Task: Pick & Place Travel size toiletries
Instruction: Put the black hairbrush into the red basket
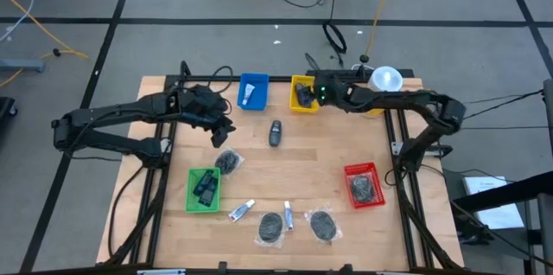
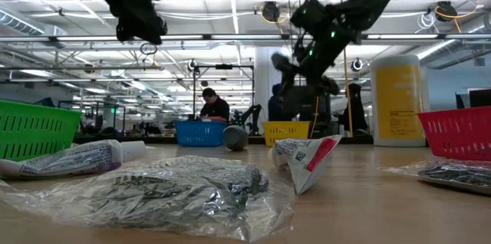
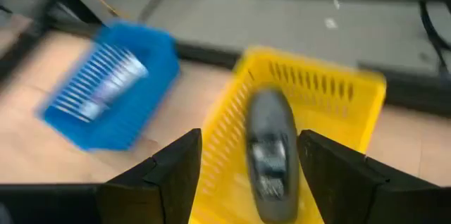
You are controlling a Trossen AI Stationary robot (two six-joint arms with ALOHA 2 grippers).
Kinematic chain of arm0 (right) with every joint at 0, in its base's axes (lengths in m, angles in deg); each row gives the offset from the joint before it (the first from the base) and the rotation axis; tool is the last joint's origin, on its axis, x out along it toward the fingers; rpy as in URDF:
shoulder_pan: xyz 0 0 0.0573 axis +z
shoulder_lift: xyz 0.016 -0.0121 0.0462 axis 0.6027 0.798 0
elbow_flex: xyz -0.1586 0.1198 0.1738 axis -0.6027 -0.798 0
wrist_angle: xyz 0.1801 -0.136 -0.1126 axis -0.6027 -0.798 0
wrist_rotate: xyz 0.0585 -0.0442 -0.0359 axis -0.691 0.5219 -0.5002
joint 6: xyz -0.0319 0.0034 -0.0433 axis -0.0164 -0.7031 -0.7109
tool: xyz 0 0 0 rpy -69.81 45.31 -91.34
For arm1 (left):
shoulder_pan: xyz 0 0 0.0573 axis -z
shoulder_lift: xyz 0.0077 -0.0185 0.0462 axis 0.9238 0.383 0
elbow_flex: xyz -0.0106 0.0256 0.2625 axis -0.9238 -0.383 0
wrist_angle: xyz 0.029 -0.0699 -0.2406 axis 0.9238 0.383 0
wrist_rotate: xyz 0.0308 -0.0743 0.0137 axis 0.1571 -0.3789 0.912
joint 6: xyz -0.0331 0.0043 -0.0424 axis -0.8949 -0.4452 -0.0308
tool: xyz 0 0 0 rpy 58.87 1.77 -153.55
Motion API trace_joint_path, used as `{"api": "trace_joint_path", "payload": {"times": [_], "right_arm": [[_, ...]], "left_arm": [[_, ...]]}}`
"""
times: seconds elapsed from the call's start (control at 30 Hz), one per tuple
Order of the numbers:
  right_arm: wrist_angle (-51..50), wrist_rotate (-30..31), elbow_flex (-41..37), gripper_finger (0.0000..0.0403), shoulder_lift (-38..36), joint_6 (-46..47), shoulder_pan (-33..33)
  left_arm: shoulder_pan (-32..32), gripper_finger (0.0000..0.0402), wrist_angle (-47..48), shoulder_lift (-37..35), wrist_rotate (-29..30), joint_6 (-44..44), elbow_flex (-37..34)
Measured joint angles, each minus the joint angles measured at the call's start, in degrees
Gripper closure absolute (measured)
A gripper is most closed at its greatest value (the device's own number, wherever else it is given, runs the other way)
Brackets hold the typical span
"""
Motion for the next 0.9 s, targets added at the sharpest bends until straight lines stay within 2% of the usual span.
{"api": "trace_joint_path", "payload": {"times": [0.17,0.4,0.5,0.63,0.9], "right_arm": [[-1.9,-4.2,0.0,0.0194,-8.4,-5.4,1.4],[-13.5,-4.0,0.0,0.0207,-19.7,-6.4,3.5],[-17.0,-4.0,0.0,0.0211,-22.9,-5.4,3.9],[-17.7,-4.0,0.0,0.0217,-24.9,-5.0,3.9],[-17.7,-4.1,0.0,0.0227,-25.1,-5.1,3.8]], "left_arm": [[0.4,0.0246,1.7,2.0,1.1,0.0,0.0],[1.6,0.0151,6.5,6.7,1.8,-6.5,-0.1],[3.4,0.0122,5.5,9.4,1.6,-3.9,0.0],[6.2,0.0106,5.3,13.3,1.4,2.4,0.0],[11.1,0.0103,5.3,21.3,1.9,9.9,0.0]]}}
